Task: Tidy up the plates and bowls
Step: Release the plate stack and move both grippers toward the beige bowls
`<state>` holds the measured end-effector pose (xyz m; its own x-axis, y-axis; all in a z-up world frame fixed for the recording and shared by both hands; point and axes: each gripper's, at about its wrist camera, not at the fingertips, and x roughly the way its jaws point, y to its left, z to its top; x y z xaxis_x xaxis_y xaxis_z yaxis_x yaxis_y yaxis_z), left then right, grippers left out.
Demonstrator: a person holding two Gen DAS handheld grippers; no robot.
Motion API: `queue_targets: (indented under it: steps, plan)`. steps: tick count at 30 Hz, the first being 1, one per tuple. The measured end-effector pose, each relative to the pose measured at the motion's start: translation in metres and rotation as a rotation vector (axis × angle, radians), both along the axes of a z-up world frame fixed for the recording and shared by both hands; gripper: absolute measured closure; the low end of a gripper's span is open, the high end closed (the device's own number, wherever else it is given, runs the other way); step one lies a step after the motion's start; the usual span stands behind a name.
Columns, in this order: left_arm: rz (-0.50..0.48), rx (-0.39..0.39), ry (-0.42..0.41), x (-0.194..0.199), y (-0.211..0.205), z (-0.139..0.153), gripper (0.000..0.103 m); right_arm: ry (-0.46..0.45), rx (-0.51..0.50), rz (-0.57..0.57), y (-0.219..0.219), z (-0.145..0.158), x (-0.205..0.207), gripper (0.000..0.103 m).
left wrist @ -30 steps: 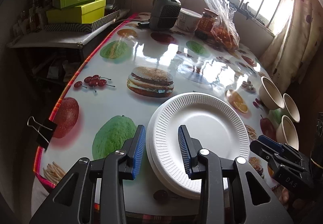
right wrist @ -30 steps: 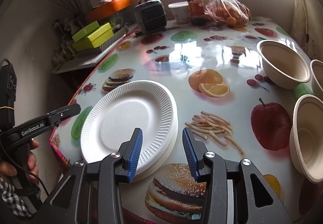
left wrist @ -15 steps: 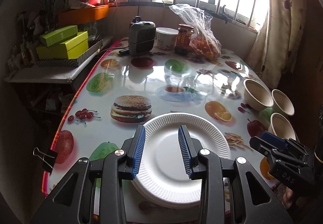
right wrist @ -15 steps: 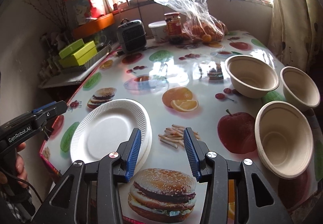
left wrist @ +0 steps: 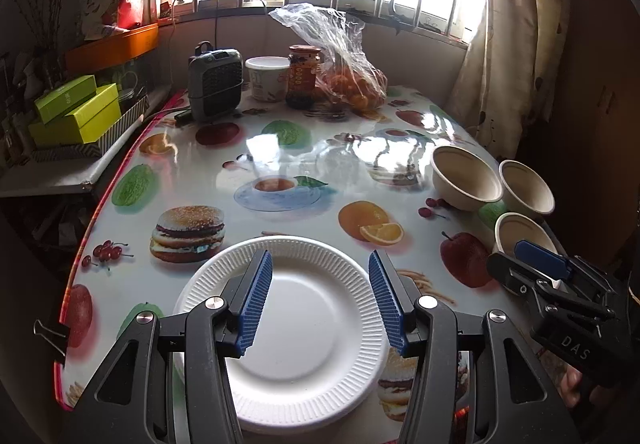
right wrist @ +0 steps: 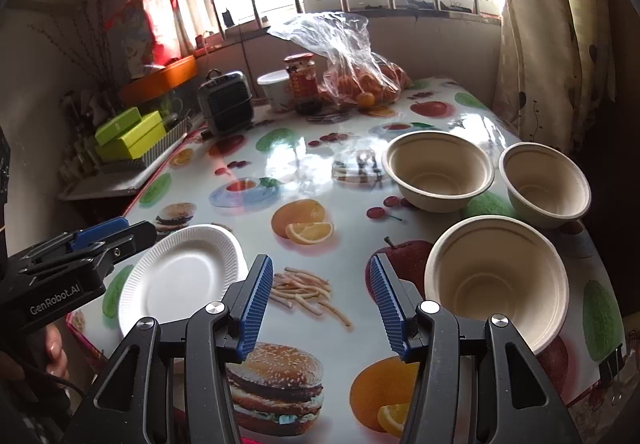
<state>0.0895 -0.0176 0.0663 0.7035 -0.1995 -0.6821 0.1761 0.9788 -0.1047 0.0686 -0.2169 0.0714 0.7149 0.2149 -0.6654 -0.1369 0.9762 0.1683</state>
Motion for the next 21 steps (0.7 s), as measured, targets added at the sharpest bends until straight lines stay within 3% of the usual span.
queue_targets:
  steps: [21]
  plan:
    - [-0.083,0.031,0.021,0.021,-0.055,-0.002,0.051,-0.009,0.012,-0.062,-0.042,0.000,0.007,0.052]
